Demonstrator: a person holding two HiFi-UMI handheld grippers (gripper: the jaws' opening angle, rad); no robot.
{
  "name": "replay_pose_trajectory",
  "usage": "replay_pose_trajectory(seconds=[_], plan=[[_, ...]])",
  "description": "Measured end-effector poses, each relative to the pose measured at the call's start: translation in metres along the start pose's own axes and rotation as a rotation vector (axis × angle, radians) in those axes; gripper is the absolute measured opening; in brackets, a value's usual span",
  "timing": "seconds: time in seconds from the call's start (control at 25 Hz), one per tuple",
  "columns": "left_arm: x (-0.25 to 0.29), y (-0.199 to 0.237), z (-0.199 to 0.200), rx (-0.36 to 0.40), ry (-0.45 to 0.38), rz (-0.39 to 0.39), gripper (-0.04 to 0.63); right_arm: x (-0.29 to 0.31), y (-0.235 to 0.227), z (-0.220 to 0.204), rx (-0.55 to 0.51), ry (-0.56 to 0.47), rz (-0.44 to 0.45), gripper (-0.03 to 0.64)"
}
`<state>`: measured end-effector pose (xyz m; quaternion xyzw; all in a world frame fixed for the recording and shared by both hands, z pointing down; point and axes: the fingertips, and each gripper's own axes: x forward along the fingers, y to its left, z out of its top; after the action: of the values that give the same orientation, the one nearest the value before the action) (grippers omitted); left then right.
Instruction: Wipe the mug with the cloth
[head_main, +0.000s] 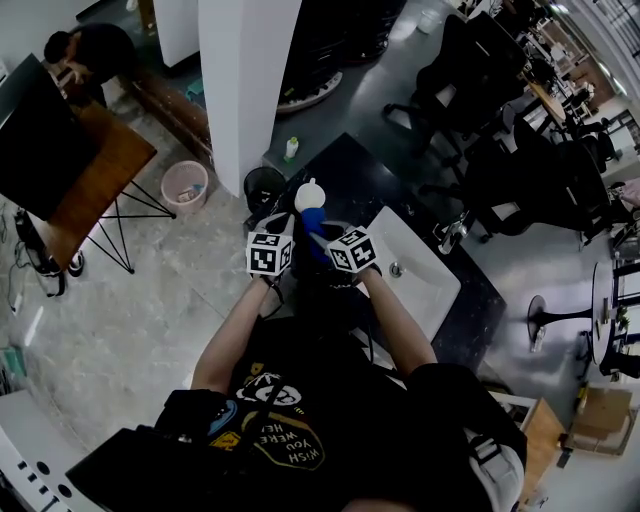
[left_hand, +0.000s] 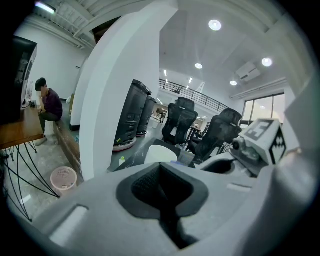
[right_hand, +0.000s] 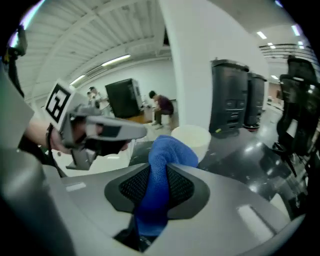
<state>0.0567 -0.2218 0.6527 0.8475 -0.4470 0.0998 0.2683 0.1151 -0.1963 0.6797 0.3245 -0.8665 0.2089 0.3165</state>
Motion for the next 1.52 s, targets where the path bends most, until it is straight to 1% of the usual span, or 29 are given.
replay_pose_trajectory(seconds=[0.04, 0.08, 0.12, 0.16, 0.28, 0.32, 0.36, 0.4, 0.44, 0.48, 0.6, 0.64, 0.68, 0.72, 0.76, 0.8, 0.88, 0.92, 0.96, 1.0, 1.04, 1.2, 1.24, 1.28, 1.32, 1.36, 1.4, 1.48, 1.52], plan=[[0.0, 0.0, 0.0, 0.0, 0.0, 0.0, 0.003, 0.003, 0.014, -0.005, -0.026, 0.02, 0.041, 0.095], [0.0, 0.001, 0.001, -0.002, -0.002, 0.0, 0.003, 0.002, 0.018, -0.006, -0.018, 0.011, 0.05, 0.095], [0.0, 0.002, 0.0, -0.003, -0.004, 0.001, 0.003, -0.003, 0.012, -0.002, 0.012, -0.022, 0.026, 0.095], [-0.001, 0.003, 0.0, -0.004, -0.006, 0.002, 0.003, -0.01, -0.002, 0.005, 0.054, -0.069, -0.026, 0.095], [-0.002, 0.004, -0.001, -0.005, -0.006, 0.006, 0.003, -0.042, -0.062, 0.031, 0.198, -0.222, -0.262, 0.095], [-0.002, 0.004, -0.001, -0.003, -0.005, 0.006, 0.003, -0.05, -0.079, 0.037, 0.233, -0.252, -0.328, 0.095], [-0.002, 0.004, 0.0, -0.001, -0.005, 0.005, 0.003, -0.053, -0.089, 0.041, 0.25, -0.262, -0.368, 0.095], [-0.002, 0.003, 0.0, 0.002, -0.004, 0.004, 0.003, -0.05, -0.09, 0.042, 0.248, -0.246, -0.372, 0.095], [-0.001, 0.002, 0.0, 0.004, -0.002, 0.003, 0.003, -0.04, -0.083, 0.039, 0.223, -0.207, -0.337, 0.095], [0.0, 0.002, 0.0, 0.005, -0.001, 0.002, 0.003, -0.026, -0.068, 0.033, 0.18, -0.154, -0.269, 0.095], [0.001, 0.001, 0.0, 0.005, -0.001, 0.002, 0.003, 0.005, -0.003, 0.004, 0.025, -0.005, -0.016, 0.095], [0.0, 0.002, 0.0, 0.002, -0.003, 0.004, 0.003, 0.008, 0.012, -0.004, 0.003, 0.017, 0.041, 0.095], [-0.001, 0.004, 0.0, -0.001, -0.005, 0.006, 0.003, 0.006, 0.018, -0.008, 0.004, 0.019, 0.066, 0.095], [-0.002, 0.005, 0.0, -0.004, -0.008, 0.008, 0.003, 0.002, 0.016, -0.009, 0.026, 0.0, 0.057, 0.095], [-0.003, 0.006, 0.0, -0.007, -0.009, 0.009, 0.003, -0.006, 0.004, -0.004, 0.062, -0.039, 0.014, 0.095], [-0.004, 0.008, -0.001, -0.009, -0.01, 0.011, 0.003, -0.016, -0.013, 0.004, 0.107, -0.09, -0.055, 0.095], [-0.005, 0.01, -0.001, -0.01, -0.009, 0.014, 0.003, -0.038, -0.055, 0.023, 0.196, -0.192, -0.227, 0.095], [-0.005, 0.01, -0.001, -0.009, -0.007, 0.014, 0.003, -0.046, -0.072, 0.03, 0.229, -0.224, -0.302, 0.095], [-0.004, 0.009, -0.001, -0.007, -0.006, 0.013, 0.003, -0.049, -0.083, 0.035, 0.247, -0.236, -0.352, 0.095], [-0.004, 0.007, -0.001, -0.003, -0.004, 0.01, 0.003, -0.047, -0.086, 0.036, 0.248, -0.226, -0.363, 0.095], [-0.003, 0.005, -0.001, 0.0, -0.002, 0.006, 0.003, -0.039, -0.08, 0.035, 0.23, -0.197, -0.335, 0.095], [0.0, 0.0, 0.0, 0.014, 0.003, -0.006, 0.003, -0.001, -0.017, 0.006, 0.056, -0.016, -0.055, 0.095], [0.0, 0.0, 0.0, 0.014, 0.002, -0.006, 0.003, 0.0, -0.006, -0.001, 0.053, 0.0, 0.005, 0.095], [-0.001, 0.001, 0.0, 0.011, 0.001, -0.005, 0.003, -0.002, 0.0, -0.005, 0.078, -0.003, 0.049, 0.095], [-0.001, 0.003, 0.0, 0.008, 0.0, -0.003, 0.003, -0.007, -0.002, -0.007, 0.121, -0.02, 0.068, 0.095], [-0.002, 0.004, -0.001, 0.004, -0.001, -0.001, 0.003, -0.014, -0.01, -0.006, 0.173, -0.045, 0.053, 0.095], [-0.003, 0.006, -0.002, 0.0, -0.001, 0.001, 0.003, -0.023, -0.024, -0.004, 0.221, -0.071, 0.002, 0.094], [-0.004, 0.008, -0.004, -0.004, 0.001, 0.003, 0.003, -0.04, -0.057, 0.004, 0.281, -0.123, -0.149, 0.094], [-0.005, 0.008, -0.005, -0.004, 0.001, 0.002, 0.003, -0.047, -0.07, 0.01, 0.287, -0.15, -0.22, 0.099]])
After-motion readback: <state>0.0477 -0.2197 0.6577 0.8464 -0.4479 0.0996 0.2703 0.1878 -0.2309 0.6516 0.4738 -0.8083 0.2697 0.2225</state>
